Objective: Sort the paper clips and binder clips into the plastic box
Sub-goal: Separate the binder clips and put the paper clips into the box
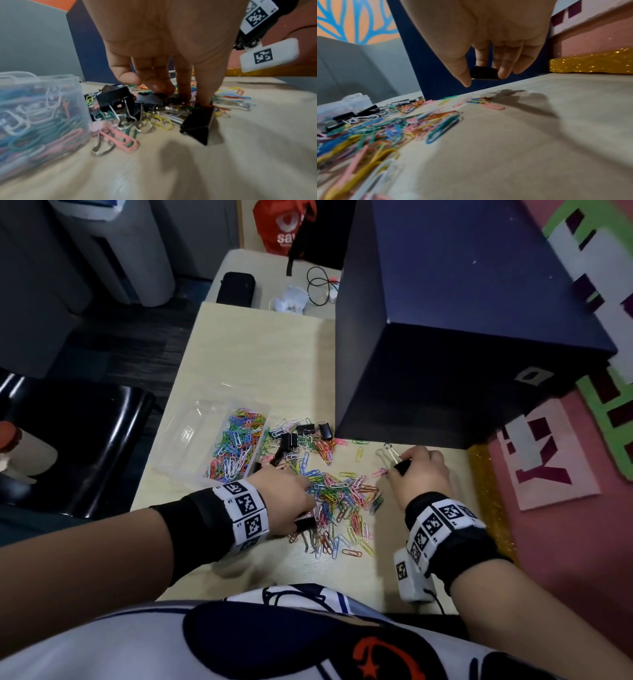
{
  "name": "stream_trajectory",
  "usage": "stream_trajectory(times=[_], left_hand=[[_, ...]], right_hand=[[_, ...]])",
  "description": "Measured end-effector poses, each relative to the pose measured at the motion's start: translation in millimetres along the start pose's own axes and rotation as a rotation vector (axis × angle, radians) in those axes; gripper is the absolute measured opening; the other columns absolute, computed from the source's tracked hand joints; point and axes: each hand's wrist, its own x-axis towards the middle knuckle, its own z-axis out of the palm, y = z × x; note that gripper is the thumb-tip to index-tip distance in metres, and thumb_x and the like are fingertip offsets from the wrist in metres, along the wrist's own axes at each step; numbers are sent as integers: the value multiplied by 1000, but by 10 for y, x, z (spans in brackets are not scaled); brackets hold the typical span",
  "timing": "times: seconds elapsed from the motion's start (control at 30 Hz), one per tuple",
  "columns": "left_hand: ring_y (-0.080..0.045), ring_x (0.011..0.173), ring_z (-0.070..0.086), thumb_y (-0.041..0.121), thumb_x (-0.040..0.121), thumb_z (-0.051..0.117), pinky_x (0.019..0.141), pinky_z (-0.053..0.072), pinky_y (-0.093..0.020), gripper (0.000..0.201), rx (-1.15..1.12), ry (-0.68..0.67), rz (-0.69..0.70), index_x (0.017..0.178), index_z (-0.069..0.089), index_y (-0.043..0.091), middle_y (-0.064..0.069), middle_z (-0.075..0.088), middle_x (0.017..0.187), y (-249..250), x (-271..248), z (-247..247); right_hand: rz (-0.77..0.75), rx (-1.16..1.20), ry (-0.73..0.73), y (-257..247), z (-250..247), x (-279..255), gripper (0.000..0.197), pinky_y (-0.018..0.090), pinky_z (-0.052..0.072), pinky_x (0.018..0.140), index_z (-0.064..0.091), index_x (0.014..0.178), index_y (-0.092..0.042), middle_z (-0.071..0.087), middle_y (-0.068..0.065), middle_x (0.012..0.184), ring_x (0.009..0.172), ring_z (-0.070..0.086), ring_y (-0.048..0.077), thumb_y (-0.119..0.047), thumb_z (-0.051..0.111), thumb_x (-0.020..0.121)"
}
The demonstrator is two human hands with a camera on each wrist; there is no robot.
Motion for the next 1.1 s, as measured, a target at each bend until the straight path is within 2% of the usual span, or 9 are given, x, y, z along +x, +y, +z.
stream_trajectory(times=[0.13,0.23,0.33,0.4,0.5,0.6,0.73,0.9,1.1], left_hand=[[-29,97,55,30,91,47,78,52,-42,26,2,57,4,109,60,18,-6,53,106,4,7,26],[-29,99,54,43,87,47,80,50,-41,37,-34,60,-8,113,56,18,-5,53,107,23,21,34],[-26,101,53,55,80,53,82,50,-41,52,-48,46,30,120,49,23,-3,52,108,66,36,42],[-28,106,51,53,82,57,82,47,-39,57,-10,1,63,128,45,23,-4,51,115,94,65,48],[-29,110,50,44,89,54,84,45,-40,47,18,25,89,130,45,22,-6,51,119,122,96,51],[-29,110,50,40,91,51,86,45,-41,42,11,63,84,128,47,20,-6,52,119,124,91,63],[-28,111,51,39,91,49,88,45,-40,42,-12,137,36,126,49,17,-4,52,120,99,56,44],[-27,106,54,43,91,46,88,48,-40,41,-72,227,-72,122,52,17,-4,55,114,-33,-51,-39],[-25,98,59,37,90,51,78,51,-35,33,-226,301,-271,116,51,17,-4,57,111,-269,-165,-118]], right_hand=[[-5,-140,42,60,39,-6,35,39,39,94,54,120,-19,46,9,126,116,43,30,-32,57,88],[-149,-74,76,42,63,-53,29,39,41,92,55,119,-16,46,10,126,116,43,29,-26,52,91],[-119,-96,-163,-35,74,-51,32,36,41,94,51,124,-13,41,11,131,119,43,30,-15,45,92],[-104,-151,-260,-80,108,-79,40,35,40,98,47,129,-13,37,11,134,123,40,30,-7,44,90],[-257,-181,-297,-144,208,-189,45,33,42,97,46,130,-13,40,10,130,119,43,27,-1,44,86],[-364,-114,-383,-234,247,-230,40,31,43,97,51,128,-18,44,7,124,112,51,25,-7,44,90],[-301,-26,-301,-385,158,-44,35,33,40,102,53,127,-20,45,4,129,120,48,24,-15,43,94],[-376,-141,-339,-439,187,57,60,32,29,108,35,143,-18,31,5,148,134,31,25,-1,43,86],[-569,-197,-324,-585,362,-149,42,36,38,100,52,130,-23,46,2,129,121,39,25,-13,44,90]])
